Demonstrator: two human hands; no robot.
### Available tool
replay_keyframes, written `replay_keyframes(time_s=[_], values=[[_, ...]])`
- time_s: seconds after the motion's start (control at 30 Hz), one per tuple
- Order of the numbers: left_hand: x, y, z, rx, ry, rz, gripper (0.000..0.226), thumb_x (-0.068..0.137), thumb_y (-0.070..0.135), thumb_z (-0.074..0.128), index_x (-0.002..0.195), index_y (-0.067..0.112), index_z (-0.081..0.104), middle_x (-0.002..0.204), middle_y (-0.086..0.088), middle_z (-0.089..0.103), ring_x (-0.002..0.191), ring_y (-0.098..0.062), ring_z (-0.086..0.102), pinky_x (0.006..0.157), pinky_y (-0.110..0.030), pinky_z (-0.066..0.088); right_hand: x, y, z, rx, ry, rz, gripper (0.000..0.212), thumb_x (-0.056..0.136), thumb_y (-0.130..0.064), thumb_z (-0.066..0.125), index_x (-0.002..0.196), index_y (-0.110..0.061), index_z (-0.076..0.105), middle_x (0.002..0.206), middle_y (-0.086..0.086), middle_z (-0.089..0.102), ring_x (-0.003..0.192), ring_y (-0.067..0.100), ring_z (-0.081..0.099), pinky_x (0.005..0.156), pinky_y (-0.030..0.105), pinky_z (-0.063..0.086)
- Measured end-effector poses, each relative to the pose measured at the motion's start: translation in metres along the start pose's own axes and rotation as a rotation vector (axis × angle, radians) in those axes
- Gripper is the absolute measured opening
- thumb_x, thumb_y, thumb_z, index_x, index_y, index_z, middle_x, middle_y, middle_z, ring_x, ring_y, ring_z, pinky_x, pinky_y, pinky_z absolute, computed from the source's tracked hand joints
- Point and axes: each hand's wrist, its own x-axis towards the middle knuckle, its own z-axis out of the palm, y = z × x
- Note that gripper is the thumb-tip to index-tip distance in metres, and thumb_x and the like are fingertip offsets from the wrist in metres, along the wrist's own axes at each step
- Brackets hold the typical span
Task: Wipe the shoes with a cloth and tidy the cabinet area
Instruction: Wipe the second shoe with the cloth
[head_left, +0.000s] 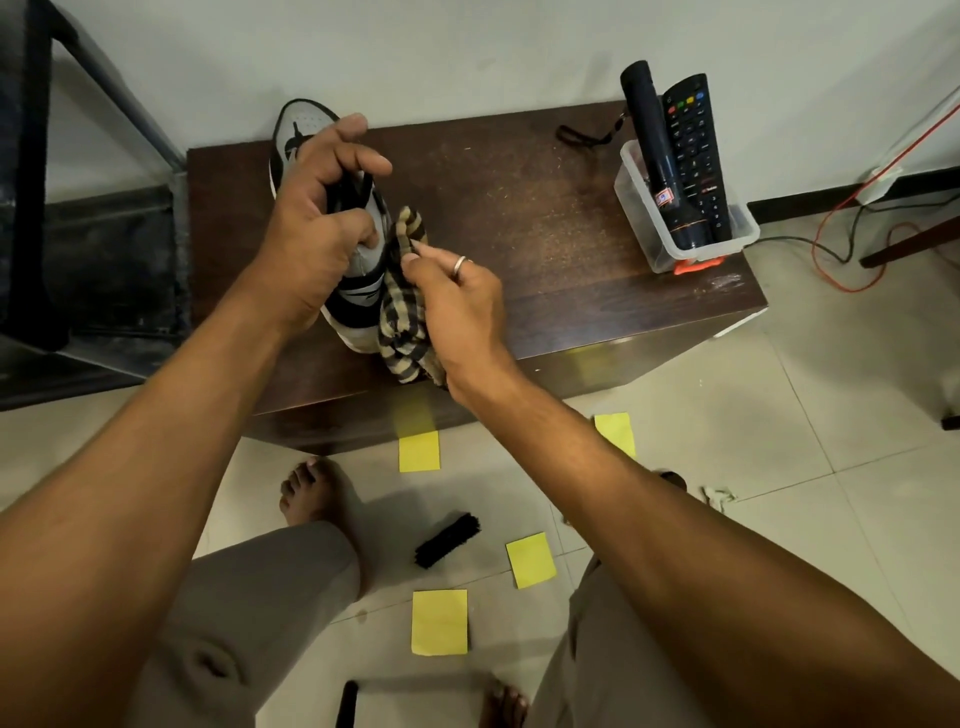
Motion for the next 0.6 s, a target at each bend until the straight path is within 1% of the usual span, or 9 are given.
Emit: replay_keyframes(time_s=[0.07,0.13,0.23,0.33,0.37,0.4,0.47,0.5,0.6], values=[[0.000,0.000,0.000,0.006,0.002,0.001,0.053,0.064,-0.007,0.053,0.101,0.031,0.062,0.152,0.001,0.043,0.145,-0.008,0.035,0.118,-0.030,0.035,-0.001,-0.003,-0.005,-0.182,-0.046,-0.102,0.029,0.098,-0.014,0.064,0.126,-0.008,0.070,0.112,-0.003,0.075,0.104,0.000,0.067,0.091,0.017,0.054],[-0.001,0.000,0.000,0.009,0.002,-0.001,0.054,0.064,-0.007,0.052,0.101,0.031,0.062,0.152,0.001,0.042,0.145,-0.008,0.034,0.118,-0.031,0.035,0.001,-0.005,-0.014,-0.353,-0.105,-0.157,0.028,0.096,-0.017,0.066,0.123,-0.010,0.073,0.095,-0.016,0.072,0.084,-0.016,0.062,0.076,0.006,0.048],[-0.001,0.004,0.001,0.022,-0.002,-0.011,0.053,0.064,-0.006,0.053,0.100,0.031,0.062,0.151,0.002,0.042,0.145,-0.007,0.034,0.116,-0.026,0.036,0.000,-0.010,-0.024,-0.526,-0.202,-0.125,0.017,0.093,-0.018,0.067,0.100,-0.011,0.081,0.061,-0.021,0.063,0.056,-0.007,0.055,0.061,0.019,0.048],[-0.001,0.007,0.003,0.027,0.006,-0.030,0.051,0.063,-0.004,0.055,0.099,0.031,0.062,0.150,0.004,0.044,0.144,-0.005,0.035,0.113,-0.020,0.036,0.002,-0.016,-0.029,-0.564,-0.137,-0.129,0.024,0.090,-0.020,0.067,0.068,-0.012,0.074,0.058,-0.013,0.066,0.053,0.000,0.051,0.055,0.031,0.048],[-0.001,0.007,0.003,0.025,0.010,-0.031,0.050,0.063,-0.004,0.055,0.098,0.031,0.062,0.150,0.004,0.044,0.144,-0.005,0.035,0.113,-0.021,0.036,0.003,-0.015,-0.028,-0.508,-0.067,-0.147,0.024,0.090,-0.022,0.065,0.068,-0.017,0.074,0.061,-0.014,0.066,0.056,-0.002,0.052,0.056,0.029,0.047],[-0.001,0.007,0.002,0.023,0.014,-0.032,0.050,0.063,-0.005,0.055,0.098,0.031,0.062,0.150,0.003,0.044,0.144,-0.006,0.035,0.115,-0.023,0.036,0.003,-0.013,-0.024,-0.429,-0.006,-0.151,0.018,0.091,-0.024,0.064,0.079,-0.020,0.077,0.070,-0.015,0.070,0.065,-0.003,0.057,0.063,0.027,0.051],[-0.001,0.005,0.001,0.022,0.016,-0.029,0.052,0.064,-0.007,0.053,0.099,0.031,0.062,0.151,0.002,0.044,0.145,-0.006,0.035,0.118,-0.031,0.035,-0.002,-0.009,-0.011,-0.320,0.008,-0.129,0.027,0.093,-0.027,0.063,0.113,-0.017,0.078,0.104,-0.004,0.077,0.094,0.004,0.067,0.089,0.034,0.059],[-0.002,0.003,0.001,0.024,0.016,-0.024,0.054,0.065,-0.009,0.052,0.099,0.031,0.062,0.151,0.001,0.044,0.145,-0.007,0.035,0.119,-0.034,0.035,-0.008,-0.007,-0.005,-0.280,-0.007,-0.108,0.032,0.094,-0.027,0.064,0.122,-0.014,0.074,0.115,0.000,0.075,0.106,0.007,0.068,0.098,0.037,0.057],[-0.002,0.004,0.000,0.029,0.013,-0.026,0.054,0.065,-0.009,0.052,0.101,0.030,0.062,0.152,-0.001,0.043,0.145,-0.009,0.035,0.119,-0.034,0.035,-0.020,0.003,-0.001,-0.242,-0.050,-0.081,0.036,0.096,-0.024,0.068,0.129,-0.010,0.069,0.125,0.001,0.072,0.117,0.006,0.065,0.103,0.028,0.053]])
